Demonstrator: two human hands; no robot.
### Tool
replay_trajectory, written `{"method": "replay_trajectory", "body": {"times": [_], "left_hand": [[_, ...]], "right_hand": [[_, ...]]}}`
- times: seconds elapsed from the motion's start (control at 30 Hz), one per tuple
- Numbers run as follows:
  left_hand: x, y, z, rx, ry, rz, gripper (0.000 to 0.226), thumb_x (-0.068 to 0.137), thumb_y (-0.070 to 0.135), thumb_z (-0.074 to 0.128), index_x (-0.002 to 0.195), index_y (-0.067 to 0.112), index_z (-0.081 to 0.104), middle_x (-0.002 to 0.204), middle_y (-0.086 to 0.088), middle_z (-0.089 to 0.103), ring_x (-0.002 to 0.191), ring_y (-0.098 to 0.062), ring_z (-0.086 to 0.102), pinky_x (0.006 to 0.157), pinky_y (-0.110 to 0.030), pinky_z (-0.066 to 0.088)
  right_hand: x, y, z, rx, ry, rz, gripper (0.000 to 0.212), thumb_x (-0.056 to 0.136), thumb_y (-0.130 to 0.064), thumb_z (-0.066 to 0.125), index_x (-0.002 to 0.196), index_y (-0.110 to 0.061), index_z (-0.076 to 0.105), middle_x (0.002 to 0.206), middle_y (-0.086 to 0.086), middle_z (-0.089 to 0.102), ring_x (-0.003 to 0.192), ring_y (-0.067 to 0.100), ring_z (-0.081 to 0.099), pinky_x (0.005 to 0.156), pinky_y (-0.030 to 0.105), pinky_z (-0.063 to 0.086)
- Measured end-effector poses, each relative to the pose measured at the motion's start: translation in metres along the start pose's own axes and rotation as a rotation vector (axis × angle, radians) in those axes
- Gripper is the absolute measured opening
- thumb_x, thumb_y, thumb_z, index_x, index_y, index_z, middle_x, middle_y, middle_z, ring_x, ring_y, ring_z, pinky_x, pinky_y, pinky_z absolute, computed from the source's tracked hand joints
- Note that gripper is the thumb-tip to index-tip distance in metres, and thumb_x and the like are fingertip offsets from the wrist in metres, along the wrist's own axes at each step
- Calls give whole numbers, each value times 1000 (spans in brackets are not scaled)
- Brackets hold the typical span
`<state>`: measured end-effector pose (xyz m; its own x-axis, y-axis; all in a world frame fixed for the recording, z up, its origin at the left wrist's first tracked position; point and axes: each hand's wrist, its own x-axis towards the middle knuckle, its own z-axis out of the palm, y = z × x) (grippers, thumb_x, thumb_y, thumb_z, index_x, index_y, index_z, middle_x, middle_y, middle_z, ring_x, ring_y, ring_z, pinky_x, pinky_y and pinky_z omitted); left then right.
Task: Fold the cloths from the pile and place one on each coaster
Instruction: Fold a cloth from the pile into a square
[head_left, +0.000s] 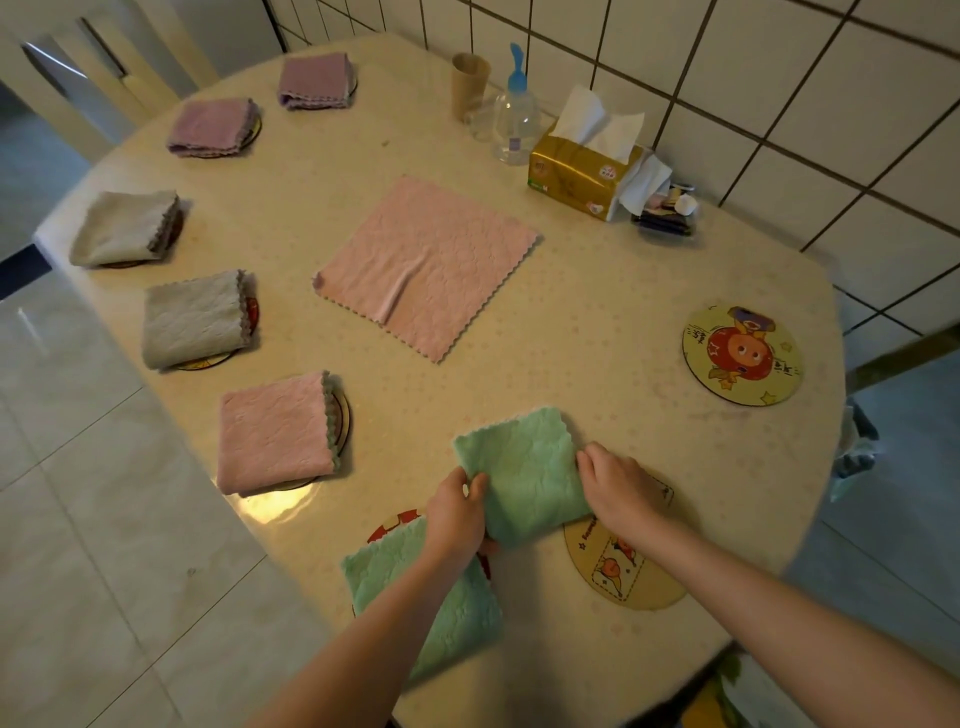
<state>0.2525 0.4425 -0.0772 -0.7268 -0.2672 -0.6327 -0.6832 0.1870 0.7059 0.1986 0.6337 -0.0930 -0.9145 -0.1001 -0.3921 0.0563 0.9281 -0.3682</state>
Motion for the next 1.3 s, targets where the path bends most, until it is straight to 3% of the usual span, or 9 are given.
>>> {"method": "replay_trajectory", "body": {"times": [0.17, 0.3, 0.37, 0.43, 0.57, 0.7, 0.87, 1.17, 1.3], "left_hand": [[9, -1, 3, 78, 33, -40, 29, 98, 36, 45, 101, 10, 56, 97, -15, 64, 81, -35, 66, 58, -50, 59], [14, 7, 1, 162, 34, -81, 20, 98, 25, 50, 98, 5, 52, 94, -11, 58, 70, -24, 62, 45, -29, 56], [17, 10, -6, 232, 67, -30, 12, 93, 20, 56, 97, 12, 47, 92, -7, 59, 73, -24, 64, 56, -38, 59], [21, 14, -14, 408, 116, 84, 25, 89, 15, 59, 108, 16, 43, 95, -6, 62, 76, -25, 64, 60, -40, 56], [38, 24, -30, 755, 211, 318, 47, 89, 13, 56, 132, 20, 38, 126, -4, 50, 103, -26, 57, 70, -36, 51], [52, 28, -31, 788, 70, 380, 44, 93, 18, 53, 136, 18, 43, 133, -4, 48, 122, -23, 44, 96, -37, 45], [57, 35, -24, 912, -15, 374, 46, 90, 34, 61, 130, 15, 49, 125, -5, 49, 115, -26, 42, 98, -37, 41], [62, 43, -24, 636, -25, 206, 27, 82, 20, 70, 107, 11, 63, 106, -8, 59, 91, -22, 50, 70, -29, 40], [54, 49, -32, 211, -152, 152, 13, 80, 7, 72, 86, 12, 62, 85, -5, 57, 81, -21, 52, 65, -27, 44]], "right_hand": [[2, -6, -2, -125, -3, -55, 46, 94, -59, 25, 89, -21, 49, 72, -5, 56, 56, 10, 52, 45, 26, 41], [3, -9, -3, -229, 13, -17, 42, 94, -57, 35, 97, -19, 51, 80, -5, 58, 61, 11, 55, 45, 25, 43], [4, -11, -4, -231, 24, -8, 42, 93, -57, 36, 97, -18, 52, 80, -5, 58, 61, 11, 55, 44, 24, 40], [2, -12, -6, -218, 32, 8, 42, 93, -57, 37, 96, -18, 52, 79, -4, 58, 61, 11, 55, 44, 24, 38], [-3, -10, -9, -75, -6, 69, 39, 90, -56, 45, 96, -18, 50, 80, -4, 56, 64, 11, 54, 48, 24, 41], [-15, -7, -4, 54, -73, 77, 46, 83, -53, 60, 107, -17, 46, 100, -1, 53, 81, 14, 55, 61, 26, 47], [-20, -10, -4, 39, -73, 75, 50, 83, -48, 63, 114, -16, 42, 106, 2, 53, 86, 17, 56, 67, 31, 51], [-16, -13, -4, 229, -135, 159, 50, 79, -35, 72, 113, -16, 42, 106, -1, 56, 85, 14, 59, 67, 30, 54], [-16, -12, -9, 303, -177, 169, 53, 77, -32, 75, 118, -17, 44, 108, -4, 56, 87, 11, 55, 56, 17, 42]]}}
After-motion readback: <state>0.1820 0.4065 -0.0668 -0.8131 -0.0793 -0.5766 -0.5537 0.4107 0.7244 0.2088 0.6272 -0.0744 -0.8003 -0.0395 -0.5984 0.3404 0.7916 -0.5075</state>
